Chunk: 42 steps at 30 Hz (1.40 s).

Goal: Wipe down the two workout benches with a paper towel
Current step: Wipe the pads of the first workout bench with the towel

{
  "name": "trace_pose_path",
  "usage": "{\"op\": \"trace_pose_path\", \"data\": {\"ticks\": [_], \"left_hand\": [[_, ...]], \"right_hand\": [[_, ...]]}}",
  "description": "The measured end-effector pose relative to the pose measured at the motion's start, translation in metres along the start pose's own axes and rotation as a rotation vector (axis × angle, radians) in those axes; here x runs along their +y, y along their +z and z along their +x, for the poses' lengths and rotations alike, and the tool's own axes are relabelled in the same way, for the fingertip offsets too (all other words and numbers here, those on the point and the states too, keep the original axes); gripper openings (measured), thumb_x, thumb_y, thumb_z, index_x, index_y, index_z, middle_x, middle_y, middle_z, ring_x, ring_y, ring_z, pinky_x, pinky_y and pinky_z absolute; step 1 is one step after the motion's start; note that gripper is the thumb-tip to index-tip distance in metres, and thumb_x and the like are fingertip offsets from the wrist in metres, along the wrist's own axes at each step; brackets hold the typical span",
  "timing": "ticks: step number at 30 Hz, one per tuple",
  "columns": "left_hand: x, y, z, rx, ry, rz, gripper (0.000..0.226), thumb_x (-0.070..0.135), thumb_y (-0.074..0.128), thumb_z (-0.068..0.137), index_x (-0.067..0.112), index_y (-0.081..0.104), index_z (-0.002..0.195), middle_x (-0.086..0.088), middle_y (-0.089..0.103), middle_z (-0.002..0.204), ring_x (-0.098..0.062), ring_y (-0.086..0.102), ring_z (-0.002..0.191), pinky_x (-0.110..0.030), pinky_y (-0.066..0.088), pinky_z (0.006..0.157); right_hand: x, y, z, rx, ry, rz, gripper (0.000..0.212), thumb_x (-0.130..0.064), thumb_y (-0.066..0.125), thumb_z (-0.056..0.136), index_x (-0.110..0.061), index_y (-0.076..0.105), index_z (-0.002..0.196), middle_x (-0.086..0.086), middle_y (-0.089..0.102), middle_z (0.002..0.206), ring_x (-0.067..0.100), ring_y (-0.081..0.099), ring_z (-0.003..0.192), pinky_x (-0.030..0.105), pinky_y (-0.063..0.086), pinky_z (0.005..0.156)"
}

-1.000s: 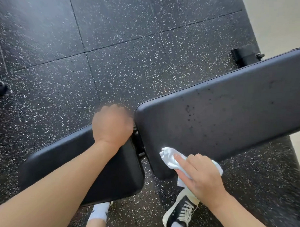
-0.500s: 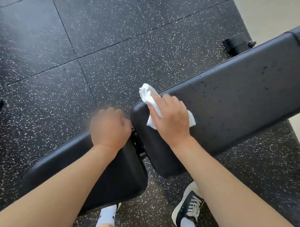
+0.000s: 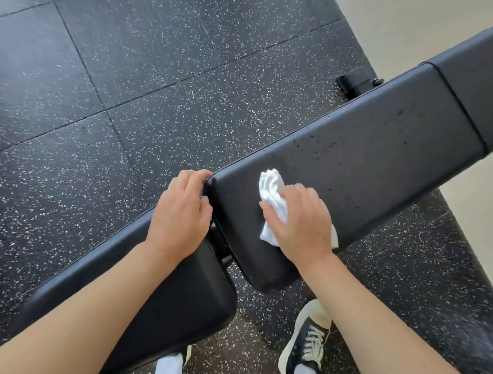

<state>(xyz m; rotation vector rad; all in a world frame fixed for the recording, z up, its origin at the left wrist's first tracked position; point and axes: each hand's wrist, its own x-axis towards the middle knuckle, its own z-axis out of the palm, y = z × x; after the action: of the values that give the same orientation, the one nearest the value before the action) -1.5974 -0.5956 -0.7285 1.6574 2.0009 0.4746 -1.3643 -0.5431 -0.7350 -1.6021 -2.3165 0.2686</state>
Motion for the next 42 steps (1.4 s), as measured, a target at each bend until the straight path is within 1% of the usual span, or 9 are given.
{"op": "trace_pose_path", "data": {"ticks": [6, 10, 13, 17, 22, 27, 33, 37, 42], "left_hand": [[0.027, 0.023, 0.029, 0.039, -0.101, -0.113, 0.037, 0.021, 0.048, 0.104, 0.015, 0.05, 0.141, -0.003, 0.052, 0.133, -0.026, 0.052, 0.119, -0.048, 0.047, 0.101], [0.029, 0.041, 0.019, 0.04, -0.143, 0.045, 0.047, 0.036, 0.035, 0.108, 0.02, 0.038, 0.152, -0.004, 0.049, 0.134, -0.036, 0.062, 0.104, -0.043, 0.047, 0.074], [0.028, 0.045, 0.021, 0.052, -0.156, 0.084, 0.053, 0.041, 0.028, 0.104, 0.02, 0.037, 0.152, -0.003, 0.047, 0.133, -0.037, 0.063, 0.1, -0.043, 0.049, 0.071], [0.028, 0.048, 0.022, 0.063, -0.153, 0.107, 0.054, 0.04, 0.028, 0.102, 0.02, 0.038, 0.151, -0.002, 0.047, 0.13, -0.037, 0.062, 0.099, -0.041, 0.044, 0.067], [0.027, 0.047, 0.022, 0.063, -0.156, 0.121, 0.053, 0.04, 0.027, 0.101, 0.02, 0.038, 0.149, -0.003, 0.046, 0.132, -0.038, 0.062, 0.097, -0.039, 0.041, 0.066], [0.028, 0.046, 0.023, 0.044, -0.146, 0.115, 0.052, 0.04, 0.027, 0.1, 0.022, 0.038, 0.148, -0.004, 0.048, 0.13, -0.039, 0.062, 0.091, -0.035, 0.038, 0.065], [0.03, 0.045, 0.025, 0.044, -0.142, 0.135, 0.053, 0.035, 0.031, 0.099, 0.016, 0.041, 0.148, -0.006, 0.048, 0.128, -0.039, 0.062, 0.094, -0.042, 0.05, 0.064], [0.031, 0.043, 0.026, 0.033, -0.14, 0.117, 0.054, 0.033, 0.033, 0.099, 0.014, 0.043, 0.148, -0.009, 0.049, 0.128, -0.039, 0.062, 0.097, -0.044, 0.053, 0.065], [0.033, 0.041, 0.025, 0.034, -0.138, 0.136, 0.055, 0.034, 0.032, 0.099, 0.014, 0.043, 0.148, -0.009, 0.05, 0.129, -0.041, 0.063, 0.091, -0.042, 0.05, 0.063]], "right_hand": [[-0.038, 0.016, 0.039, 0.024, -0.018, 0.041, 0.037, -0.052, 0.063, 0.093, -0.015, 0.069, 0.093, 0.001, 0.056, 0.075, 0.026, 0.051, 0.07, 0.043, 0.043, 0.062], [-0.004, 0.002, -0.018, -0.054, -0.189, 0.005, 0.038, -0.048, 0.061, 0.099, -0.011, 0.072, 0.098, -0.001, 0.049, 0.073, 0.023, 0.044, 0.067, 0.041, 0.04, 0.058], [0.055, -0.019, -0.046, -0.032, -0.233, -0.065, 0.037, -0.046, 0.064, 0.099, -0.01, 0.072, 0.098, -0.001, 0.044, 0.071, 0.022, 0.04, 0.065, 0.04, 0.035, 0.055], [0.1, -0.028, -0.012, 0.096, -0.076, -0.155, 0.037, -0.04, 0.053, 0.105, -0.009, 0.07, 0.094, -0.002, 0.035, 0.07, 0.021, 0.031, 0.065, 0.039, 0.034, 0.053], [0.033, 0.006, 0.064, 0.152, 0.087, -0.037, 0.03, -0.041, 0.067, 0.092, -0.012, 0.067, 0.086, 0.005, 0.054, 0.071, 0.03, 0.049, 0.067, 0.041, 0.041, 0.056], [-0.027, 0.018, 0.05, 0.031, -0.148, 0.089, 0.033, -0.045, 0.064, 0.096, -0.014, 0.073, 0.101, 0.001, 0.056, 0.075, 0.026, 0.048, 0.07, 0.041, 0.038, 0.058], [0.07, -0.019, -0.024, -0.017, -0.399, 0.024, 0.035, -0.044, 0.069, 0.098, -0.013, 0.071, 0.084, 0.001, 0.042, 0.071, 0.024, 0.037, 0.065, 0.042, 0.034, 0.055], [0.103, -0.019, 0.026, 0.122, -0.167, -0.025, 0.026, -0.036, 0.073, 0.097, -0.011, 0.07, 0.092, 0.001, 0.04, 0.066, 0.022, 0.032, 0.063, 0.042, 0.038, 0.049], [0.028, 0.006, 0.108, 0.16, 0.157, 0.049, 0.026, -0.036, 0.075, 0.088, -0.013, 0.066, 0.081, 0.004, 0.059, 0.069, 0.031, 0.055, 0.066, 0.04, 0.044, 0.054]]}}
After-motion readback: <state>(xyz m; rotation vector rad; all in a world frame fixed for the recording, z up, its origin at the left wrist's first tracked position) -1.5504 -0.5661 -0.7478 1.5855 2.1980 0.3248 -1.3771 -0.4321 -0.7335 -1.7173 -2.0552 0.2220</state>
